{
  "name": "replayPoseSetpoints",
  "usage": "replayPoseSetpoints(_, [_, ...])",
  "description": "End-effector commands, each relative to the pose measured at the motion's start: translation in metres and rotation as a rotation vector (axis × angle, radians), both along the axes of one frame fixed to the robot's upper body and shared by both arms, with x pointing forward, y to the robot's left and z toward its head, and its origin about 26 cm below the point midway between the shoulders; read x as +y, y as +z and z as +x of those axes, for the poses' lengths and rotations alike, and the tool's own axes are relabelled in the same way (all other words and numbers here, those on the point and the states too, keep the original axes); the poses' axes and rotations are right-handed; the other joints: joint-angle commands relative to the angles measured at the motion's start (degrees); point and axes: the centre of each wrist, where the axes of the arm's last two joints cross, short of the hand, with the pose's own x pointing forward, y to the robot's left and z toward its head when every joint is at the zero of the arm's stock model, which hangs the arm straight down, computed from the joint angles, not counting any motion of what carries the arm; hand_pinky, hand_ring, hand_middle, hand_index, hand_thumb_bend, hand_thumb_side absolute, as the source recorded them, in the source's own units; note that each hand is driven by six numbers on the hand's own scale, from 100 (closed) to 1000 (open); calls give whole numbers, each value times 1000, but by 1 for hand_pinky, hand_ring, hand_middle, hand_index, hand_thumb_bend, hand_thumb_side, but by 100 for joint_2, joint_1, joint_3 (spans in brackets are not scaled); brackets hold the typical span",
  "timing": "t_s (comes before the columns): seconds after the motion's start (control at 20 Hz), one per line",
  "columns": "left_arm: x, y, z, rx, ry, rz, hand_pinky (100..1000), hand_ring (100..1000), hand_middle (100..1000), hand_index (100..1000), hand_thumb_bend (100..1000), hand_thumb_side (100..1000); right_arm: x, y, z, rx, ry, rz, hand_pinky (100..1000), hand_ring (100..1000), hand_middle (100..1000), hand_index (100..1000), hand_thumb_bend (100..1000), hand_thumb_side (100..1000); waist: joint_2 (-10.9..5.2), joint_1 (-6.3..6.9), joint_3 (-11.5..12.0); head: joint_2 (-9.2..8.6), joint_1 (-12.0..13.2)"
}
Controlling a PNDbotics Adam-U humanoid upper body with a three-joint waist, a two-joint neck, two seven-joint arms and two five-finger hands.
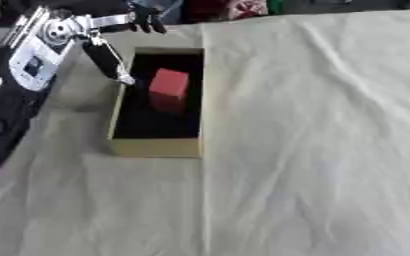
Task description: Pick up objects on the table and place them in the box.
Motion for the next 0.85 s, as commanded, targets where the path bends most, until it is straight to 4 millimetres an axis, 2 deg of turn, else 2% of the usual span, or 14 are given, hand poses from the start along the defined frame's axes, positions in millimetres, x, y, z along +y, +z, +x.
replayPoseSetpoints(0.05, [14,30,-14,-103,5,-70,783,792,766,818,570,100,-1,10,-3,-30,-3,-21,863,830,809,829,100,436,-99,58,21,30,-45])
replayPoseSetpoints(0.1, [18,34,-20,-126,6,-92,776,788,763,816,560,100,-2,10,-4,-31,-4,-22,863,830,810,829,100,436,-102,58,31,34,-59])
replayPoseSetpoints(0.15, [22,38,-25,-148,8,-118,753,770,748,807,497,100,-2,10,-4,-32,-5,-22,863,830,810,829,100,436,-103,57,43,37,-77])
replayPoseSetpoints(0.25, [32,46,-37,-198,23,-180,730,750,729,787,433,100,-3,10,-4,-35,-10,-23,863,829,810,829,100,435,-103,54,68,42,-115])
replayPoseSetpoints(0.55, [67,55,-76,-324,72,-326,688,687,662,736,390,100,-5,10,-5,-43,-24,-19,863,829,810,828,100,434,-82,38,138,59,-210])
replayPoseSetpoints(0.85, [93,48,-116,-451,119,-571,649,641,632,723,330,100,-7,10,-5,-52,-34,-15,862,829,810,828,100,434,-28,-2,194,49,-284])
